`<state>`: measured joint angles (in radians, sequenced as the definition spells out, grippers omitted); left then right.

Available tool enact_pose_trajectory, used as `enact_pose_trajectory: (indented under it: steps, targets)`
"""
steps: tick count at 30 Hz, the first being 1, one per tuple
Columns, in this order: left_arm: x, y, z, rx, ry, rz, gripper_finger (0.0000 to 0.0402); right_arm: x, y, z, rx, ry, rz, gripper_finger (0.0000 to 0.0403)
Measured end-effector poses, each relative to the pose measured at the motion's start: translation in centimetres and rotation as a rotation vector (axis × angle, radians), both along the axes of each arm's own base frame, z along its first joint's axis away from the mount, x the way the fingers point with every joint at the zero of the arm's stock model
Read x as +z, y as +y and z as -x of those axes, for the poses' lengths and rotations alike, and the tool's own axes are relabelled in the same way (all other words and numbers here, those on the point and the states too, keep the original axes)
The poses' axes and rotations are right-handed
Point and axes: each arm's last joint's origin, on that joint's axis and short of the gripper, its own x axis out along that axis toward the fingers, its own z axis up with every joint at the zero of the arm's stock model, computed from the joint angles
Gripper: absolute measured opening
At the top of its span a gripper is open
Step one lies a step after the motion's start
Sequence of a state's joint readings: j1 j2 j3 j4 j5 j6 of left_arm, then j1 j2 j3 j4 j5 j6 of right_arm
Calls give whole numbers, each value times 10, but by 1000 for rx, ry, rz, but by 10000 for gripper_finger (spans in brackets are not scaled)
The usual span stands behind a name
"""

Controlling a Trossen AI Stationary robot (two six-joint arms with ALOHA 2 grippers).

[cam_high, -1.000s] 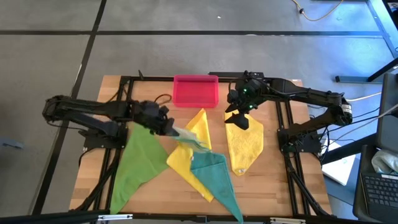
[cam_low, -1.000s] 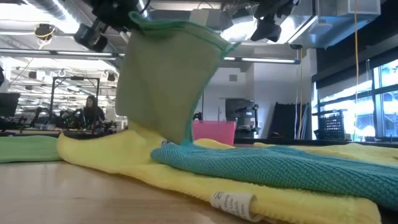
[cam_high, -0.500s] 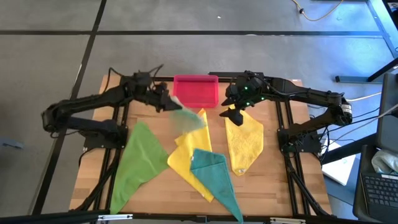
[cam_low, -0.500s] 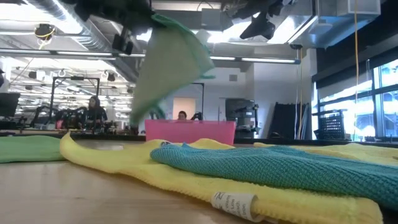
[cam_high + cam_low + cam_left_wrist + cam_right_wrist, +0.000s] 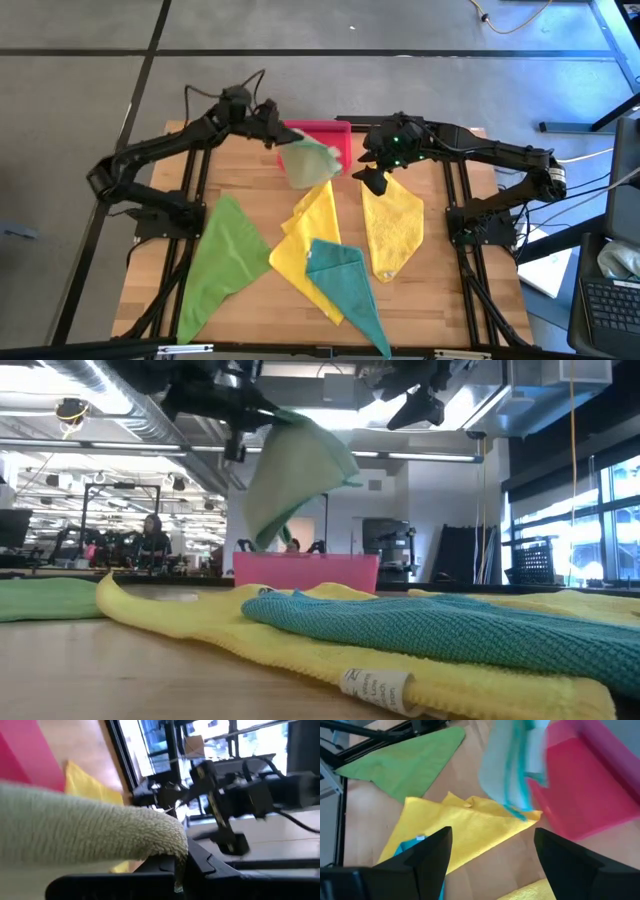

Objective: Fold microfiber towels
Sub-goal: Put the folded light green microfiber cloth into the red bin

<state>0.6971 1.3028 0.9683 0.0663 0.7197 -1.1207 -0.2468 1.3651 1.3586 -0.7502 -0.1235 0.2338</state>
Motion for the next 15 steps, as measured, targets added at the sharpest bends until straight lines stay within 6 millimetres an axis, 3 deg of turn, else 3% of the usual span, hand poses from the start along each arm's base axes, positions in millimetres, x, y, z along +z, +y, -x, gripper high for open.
enact_pose_trajectory:
  steps: [6, 15]
  targets:
    - [-13, 28, -17, 5, 182, -45, 0, 0, -1, 0, -40, -2, -37, 284]
    - [-49, 50, -22, -3, 310, -20, 0, -1, -1, 1, -45, 6, -44, 284]
